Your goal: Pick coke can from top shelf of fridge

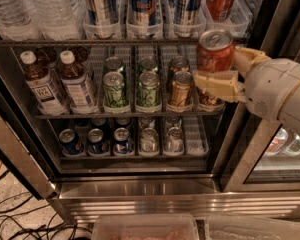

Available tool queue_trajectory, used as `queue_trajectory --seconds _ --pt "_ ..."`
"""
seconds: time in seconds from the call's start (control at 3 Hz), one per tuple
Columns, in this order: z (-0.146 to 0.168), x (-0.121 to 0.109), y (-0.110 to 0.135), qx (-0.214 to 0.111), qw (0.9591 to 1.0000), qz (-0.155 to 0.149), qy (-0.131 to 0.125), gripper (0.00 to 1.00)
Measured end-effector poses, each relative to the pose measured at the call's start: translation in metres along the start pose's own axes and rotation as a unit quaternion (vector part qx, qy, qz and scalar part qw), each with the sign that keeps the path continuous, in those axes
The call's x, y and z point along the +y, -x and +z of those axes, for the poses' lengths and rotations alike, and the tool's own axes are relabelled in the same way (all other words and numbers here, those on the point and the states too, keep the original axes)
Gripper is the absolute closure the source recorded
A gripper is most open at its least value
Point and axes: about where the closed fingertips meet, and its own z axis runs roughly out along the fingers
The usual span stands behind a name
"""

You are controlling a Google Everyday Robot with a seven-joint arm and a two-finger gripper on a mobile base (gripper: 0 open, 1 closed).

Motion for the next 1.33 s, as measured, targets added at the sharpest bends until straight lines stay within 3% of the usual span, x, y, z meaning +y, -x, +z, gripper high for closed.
queue_trajectory --seconds 0.33,0.67,1.0,1.33 --pt "0.001 0.037 -0.02 0.019 0.9943 -0.041 0.097 1.0" --pt "-0.013 0.083 -0.021 -0.011 0.9811 -0.053 0.186 1.0" --pt "-0.035 0.135 0.015 -0.048 0.9658 -0.018 0.254 1.0" --pt "-0.044 0.168 0.058 -0.053 0.9446 0.009 0.324 1.0"
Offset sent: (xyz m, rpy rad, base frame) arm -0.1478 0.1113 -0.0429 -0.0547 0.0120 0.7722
